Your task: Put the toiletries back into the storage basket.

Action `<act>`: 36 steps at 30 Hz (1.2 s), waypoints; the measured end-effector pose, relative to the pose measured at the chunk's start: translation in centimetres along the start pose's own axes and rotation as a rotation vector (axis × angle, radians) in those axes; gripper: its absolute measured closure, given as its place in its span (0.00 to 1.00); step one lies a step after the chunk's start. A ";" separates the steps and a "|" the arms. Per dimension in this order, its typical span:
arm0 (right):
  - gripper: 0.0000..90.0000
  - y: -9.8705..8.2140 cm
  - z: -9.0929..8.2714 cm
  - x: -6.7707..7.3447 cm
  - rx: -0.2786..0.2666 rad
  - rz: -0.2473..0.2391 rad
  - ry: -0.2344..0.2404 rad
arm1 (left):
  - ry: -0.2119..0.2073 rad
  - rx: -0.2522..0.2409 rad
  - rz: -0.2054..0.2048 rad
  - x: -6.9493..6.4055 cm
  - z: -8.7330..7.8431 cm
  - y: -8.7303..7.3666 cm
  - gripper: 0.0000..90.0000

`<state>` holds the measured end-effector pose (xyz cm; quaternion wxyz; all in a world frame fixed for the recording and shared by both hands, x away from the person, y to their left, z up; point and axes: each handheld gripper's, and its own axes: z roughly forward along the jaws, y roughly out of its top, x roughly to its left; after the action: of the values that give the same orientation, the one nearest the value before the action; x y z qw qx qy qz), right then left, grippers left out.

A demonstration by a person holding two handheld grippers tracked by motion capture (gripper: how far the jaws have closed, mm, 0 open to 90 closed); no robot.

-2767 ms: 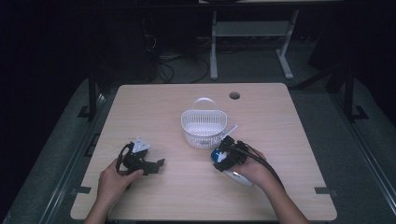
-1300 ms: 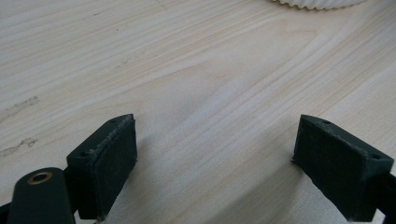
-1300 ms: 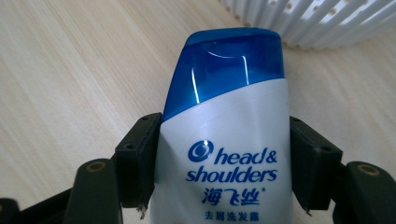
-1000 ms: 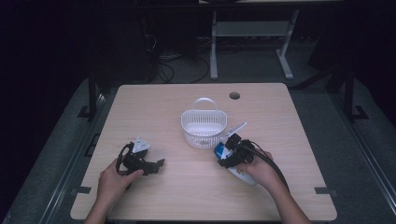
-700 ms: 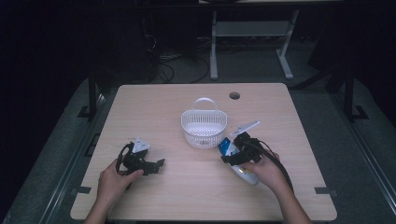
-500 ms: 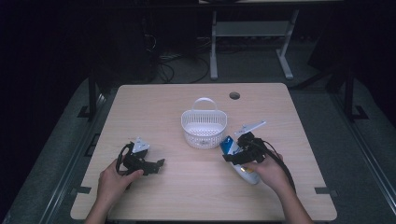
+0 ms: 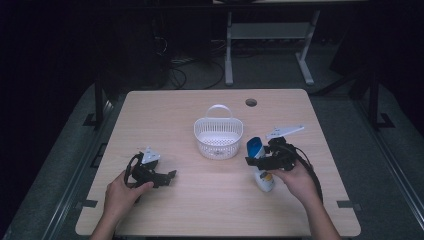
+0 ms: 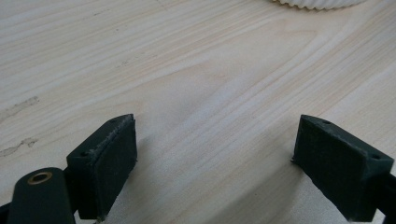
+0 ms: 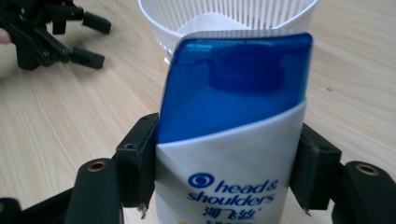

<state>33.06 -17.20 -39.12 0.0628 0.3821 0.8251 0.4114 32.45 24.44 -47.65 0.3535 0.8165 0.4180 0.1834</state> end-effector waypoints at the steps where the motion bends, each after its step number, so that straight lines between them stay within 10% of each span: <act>1: 0.39 0.0 -0.2 -0.1 -0.007 0.001 -0.002 | 0.000 0.000 0.000 0.0 0.0 0.0 0.14; 36: 0.39 1.9 -4.1 -0.8 -0.214 0.025 0.001 | -0.001 0.006 0.005 0.0 0.0 0.0 0.14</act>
<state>33.04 -19.57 -35.23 0.0979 0.3833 0.7716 0.4980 32.45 24.48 -47.62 0.3505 0.8188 0.4163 0.1828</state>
